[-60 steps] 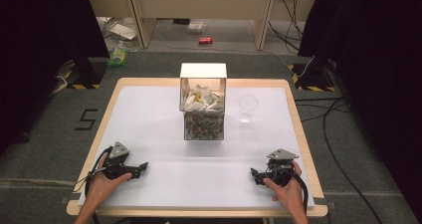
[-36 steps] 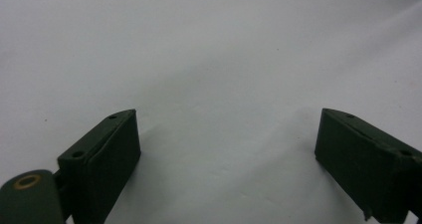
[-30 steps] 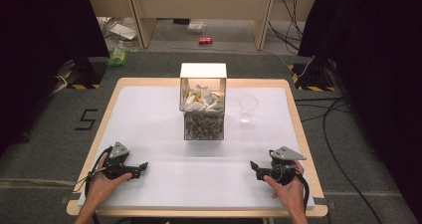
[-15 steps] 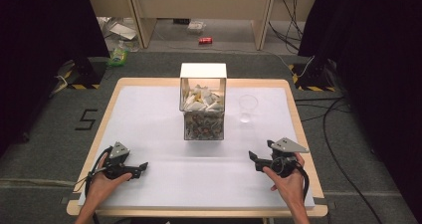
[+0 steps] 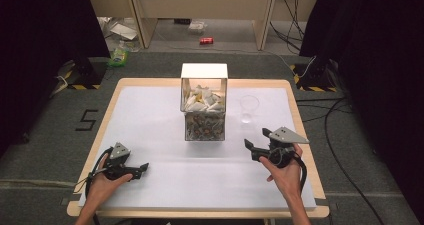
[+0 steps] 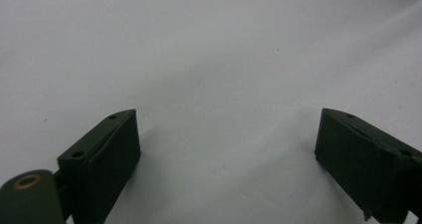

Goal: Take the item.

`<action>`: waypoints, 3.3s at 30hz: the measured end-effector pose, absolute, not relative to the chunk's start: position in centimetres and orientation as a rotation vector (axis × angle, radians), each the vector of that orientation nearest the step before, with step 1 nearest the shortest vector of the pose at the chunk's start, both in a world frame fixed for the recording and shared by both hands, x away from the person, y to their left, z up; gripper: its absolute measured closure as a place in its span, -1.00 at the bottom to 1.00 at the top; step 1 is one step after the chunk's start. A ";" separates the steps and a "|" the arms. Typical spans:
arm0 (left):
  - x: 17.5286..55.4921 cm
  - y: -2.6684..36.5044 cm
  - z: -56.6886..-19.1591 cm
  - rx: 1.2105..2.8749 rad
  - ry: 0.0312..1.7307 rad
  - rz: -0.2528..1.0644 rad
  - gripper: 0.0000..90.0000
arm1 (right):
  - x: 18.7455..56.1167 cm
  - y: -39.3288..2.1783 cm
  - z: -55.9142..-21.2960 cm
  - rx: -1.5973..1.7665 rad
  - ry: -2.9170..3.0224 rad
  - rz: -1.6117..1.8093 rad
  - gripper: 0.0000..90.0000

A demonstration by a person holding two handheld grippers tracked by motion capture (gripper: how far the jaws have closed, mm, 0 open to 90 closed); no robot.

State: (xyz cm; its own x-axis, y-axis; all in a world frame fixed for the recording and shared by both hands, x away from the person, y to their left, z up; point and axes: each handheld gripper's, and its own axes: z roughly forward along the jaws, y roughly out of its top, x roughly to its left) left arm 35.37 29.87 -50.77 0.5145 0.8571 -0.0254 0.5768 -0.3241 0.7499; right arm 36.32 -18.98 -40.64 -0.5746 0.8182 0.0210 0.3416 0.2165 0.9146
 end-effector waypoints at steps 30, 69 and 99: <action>35.4 29.9 -50.8 2.034 1.167 0.496 -0.79 | 37.1 -14.8 -34.2 0.936 1.945 1.468 -0.35; 35.4 29.9 -50.8 2.034 1.166 0.496 -0.78 | 41.7 -7.5 -31.6 0.784 2.053 1.412 -0.03; 35.4 29.9 -50.8 2.033 1.166 0.494 -0.78 | 44.7 -4.8 -33.0 0.828 2.147 1.186 0.36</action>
State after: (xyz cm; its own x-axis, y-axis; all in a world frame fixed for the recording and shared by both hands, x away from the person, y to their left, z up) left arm 35.37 29.90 -50.77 0.5149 0.8568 -0.0269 0.5766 -0.3229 0.7505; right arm 44.74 -4.75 -33.01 -0.6615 0.7317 -0.1643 0.2503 0.4219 0.8714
